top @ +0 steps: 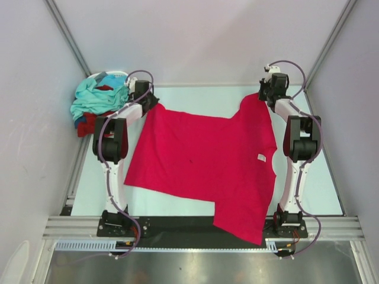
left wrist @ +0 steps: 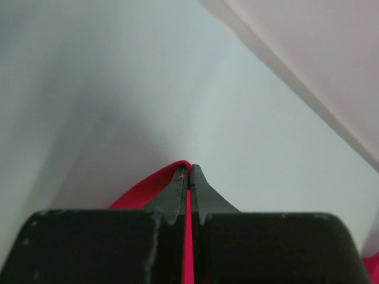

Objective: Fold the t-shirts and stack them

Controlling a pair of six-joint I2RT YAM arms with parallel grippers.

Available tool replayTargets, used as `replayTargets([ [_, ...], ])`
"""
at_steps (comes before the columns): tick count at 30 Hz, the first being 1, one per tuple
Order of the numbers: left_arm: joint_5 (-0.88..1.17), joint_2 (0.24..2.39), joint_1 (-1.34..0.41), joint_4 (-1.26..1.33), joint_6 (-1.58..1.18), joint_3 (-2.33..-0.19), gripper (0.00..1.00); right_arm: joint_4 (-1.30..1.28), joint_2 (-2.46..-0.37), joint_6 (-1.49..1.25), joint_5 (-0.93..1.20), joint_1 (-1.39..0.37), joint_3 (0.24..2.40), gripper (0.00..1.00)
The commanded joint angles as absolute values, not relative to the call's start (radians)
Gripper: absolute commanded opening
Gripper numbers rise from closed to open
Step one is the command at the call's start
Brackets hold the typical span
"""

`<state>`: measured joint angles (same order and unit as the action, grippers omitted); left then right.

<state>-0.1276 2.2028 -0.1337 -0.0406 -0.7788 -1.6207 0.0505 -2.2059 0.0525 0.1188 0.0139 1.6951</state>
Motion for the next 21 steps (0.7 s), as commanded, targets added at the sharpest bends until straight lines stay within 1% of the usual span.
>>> replayTargets([
  [1, -0.117, 2.236, -0.114, 0.008, -0.81, -1.773, 0.0, 0.147, -2.226, 0.041, 0.138, 0.018, 1.804, 0.0],
  [6, -0.16, 2.266, -0.103, -0.051, -0.824, -1.801, 0.0, 0.147, -2.261, 0.04, 0.146, 0.032, 1.841, 0.0],
  [16, -0.161, 2.318, -0.086, -0.118, -0.792, -1.864, 0.0, 0.103, -2.325, 0.052, 0.118, 0.046, 1.914, 0.0],
  [20, -0.144, 2.367, -0.075, -0.146, -0.788, -1.904, 0.0, 0.051, -2.379, 0.043, 0.126, 0.058, 1.991, 0.0],
  [21, -0.143, 2.376, -0.072, -0.17, -0.788, -1.917, 0.0, 0.034, -2.407, 0.043, 0.132, 0.06, 2.038, 0.0],
])
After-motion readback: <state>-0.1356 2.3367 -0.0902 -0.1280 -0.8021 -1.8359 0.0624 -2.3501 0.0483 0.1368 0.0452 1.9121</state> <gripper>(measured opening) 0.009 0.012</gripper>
